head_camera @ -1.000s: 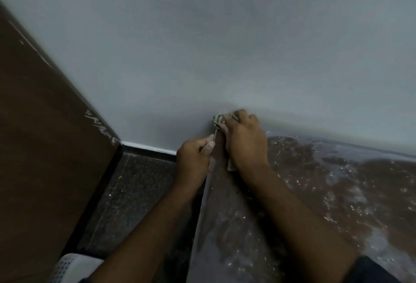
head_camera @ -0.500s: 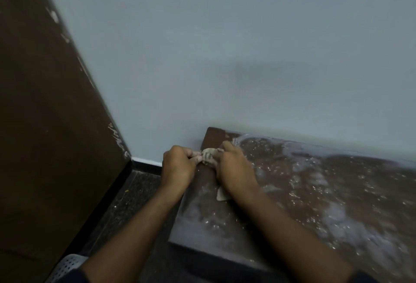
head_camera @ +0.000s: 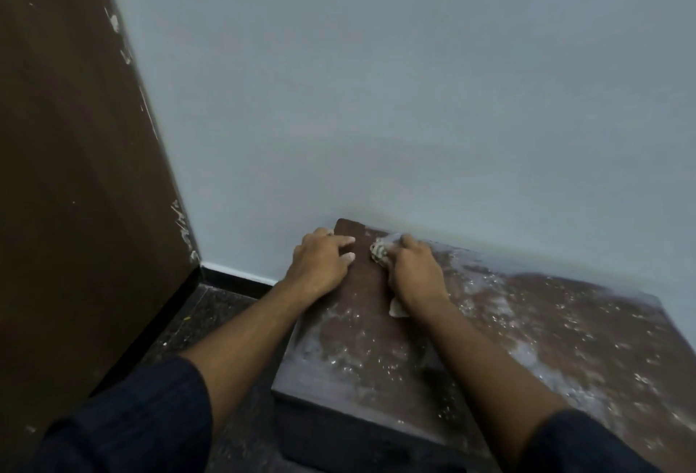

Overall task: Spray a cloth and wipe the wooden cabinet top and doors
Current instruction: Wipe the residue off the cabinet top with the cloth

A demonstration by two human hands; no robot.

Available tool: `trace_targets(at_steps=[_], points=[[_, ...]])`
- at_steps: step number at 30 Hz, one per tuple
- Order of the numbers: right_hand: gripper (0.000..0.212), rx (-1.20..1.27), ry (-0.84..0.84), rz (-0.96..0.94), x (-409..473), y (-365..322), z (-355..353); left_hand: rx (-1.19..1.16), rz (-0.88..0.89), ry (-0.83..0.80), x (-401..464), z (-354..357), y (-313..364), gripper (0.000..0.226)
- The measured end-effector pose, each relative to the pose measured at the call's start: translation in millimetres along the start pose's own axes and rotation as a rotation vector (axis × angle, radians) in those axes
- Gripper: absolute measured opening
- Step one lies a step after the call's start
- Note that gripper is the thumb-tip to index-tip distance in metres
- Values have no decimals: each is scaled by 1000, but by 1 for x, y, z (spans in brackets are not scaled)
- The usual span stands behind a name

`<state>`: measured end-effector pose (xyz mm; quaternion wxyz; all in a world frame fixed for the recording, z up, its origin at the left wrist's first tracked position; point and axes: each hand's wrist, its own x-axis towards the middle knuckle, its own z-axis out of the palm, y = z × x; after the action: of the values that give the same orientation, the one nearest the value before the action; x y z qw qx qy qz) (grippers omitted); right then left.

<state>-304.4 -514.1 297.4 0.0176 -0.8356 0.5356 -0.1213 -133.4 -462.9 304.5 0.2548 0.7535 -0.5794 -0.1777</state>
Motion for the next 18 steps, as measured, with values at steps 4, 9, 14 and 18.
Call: trace_targets(at_steps=[4, 9, 14, 18], points=[[27, 92, 36, 120, 46, -14, 14, -177, -64, 4, 19, 8, -15, 44], [26, 97, 9, -137, 53, 3, 22, -335, -166, 84, 29, 10, -18, 35], [23, 72, 104, 91, 66, -1, 24, -387, -209, 107, 26, 10, -20, 32], [27, 142, 51, -70, 48, -43, 27, -515, -312, 75, 14, 5, -24, 30]])
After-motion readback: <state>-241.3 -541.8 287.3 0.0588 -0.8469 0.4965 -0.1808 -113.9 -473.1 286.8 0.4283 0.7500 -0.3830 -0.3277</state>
